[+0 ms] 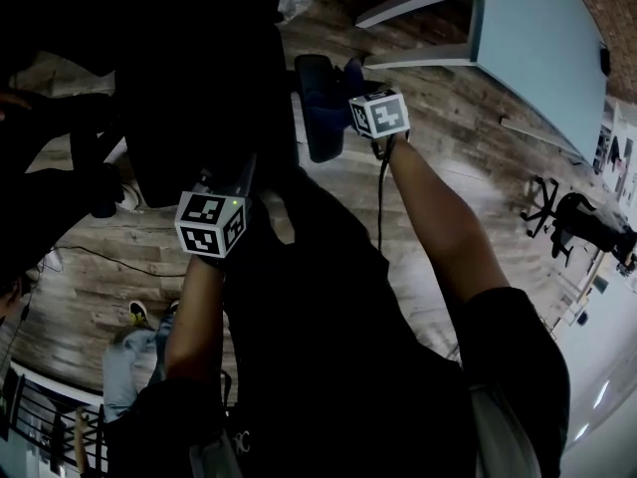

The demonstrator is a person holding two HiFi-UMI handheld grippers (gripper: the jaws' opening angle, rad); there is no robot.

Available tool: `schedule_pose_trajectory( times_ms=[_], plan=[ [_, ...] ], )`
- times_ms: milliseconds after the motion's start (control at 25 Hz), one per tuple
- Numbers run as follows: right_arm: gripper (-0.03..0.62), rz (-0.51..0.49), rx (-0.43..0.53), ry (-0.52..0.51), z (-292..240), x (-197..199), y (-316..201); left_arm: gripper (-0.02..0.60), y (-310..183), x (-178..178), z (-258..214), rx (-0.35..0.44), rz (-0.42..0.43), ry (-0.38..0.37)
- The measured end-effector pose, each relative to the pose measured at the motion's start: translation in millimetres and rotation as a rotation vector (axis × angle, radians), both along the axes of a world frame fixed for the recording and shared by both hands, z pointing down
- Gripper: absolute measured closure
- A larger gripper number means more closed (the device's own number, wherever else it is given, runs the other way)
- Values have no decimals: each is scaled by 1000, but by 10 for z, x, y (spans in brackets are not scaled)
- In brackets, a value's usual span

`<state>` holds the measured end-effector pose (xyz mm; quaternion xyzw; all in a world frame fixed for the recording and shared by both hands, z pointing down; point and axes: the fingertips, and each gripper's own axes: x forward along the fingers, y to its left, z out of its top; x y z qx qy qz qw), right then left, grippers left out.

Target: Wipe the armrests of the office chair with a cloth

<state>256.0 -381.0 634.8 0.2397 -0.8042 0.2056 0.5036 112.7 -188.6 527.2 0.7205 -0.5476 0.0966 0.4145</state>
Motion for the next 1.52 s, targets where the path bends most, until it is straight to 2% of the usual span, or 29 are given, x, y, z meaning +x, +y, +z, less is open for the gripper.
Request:
schedule_pose_trajectory(
  times_ms=[400,640,920,1200,1520],
  plan=[
    [560,1,43,57,-99,584,969,575,34,48,22,0,29,-4],
    [560,-77,75,5,-274,573,1518,575,16,147,-6,12,53,-4],
    [559,-118,81,17,-278,444,1422,575,138,67,-16,7,35,-3],
    [559,-105,90,6,-324,408,1281,575,263,-19,-11,0,4,-2],
    [559,-104,79,-18,-323,-29,853,575,420,-115,16,-6,-24,-2]
  ],
)
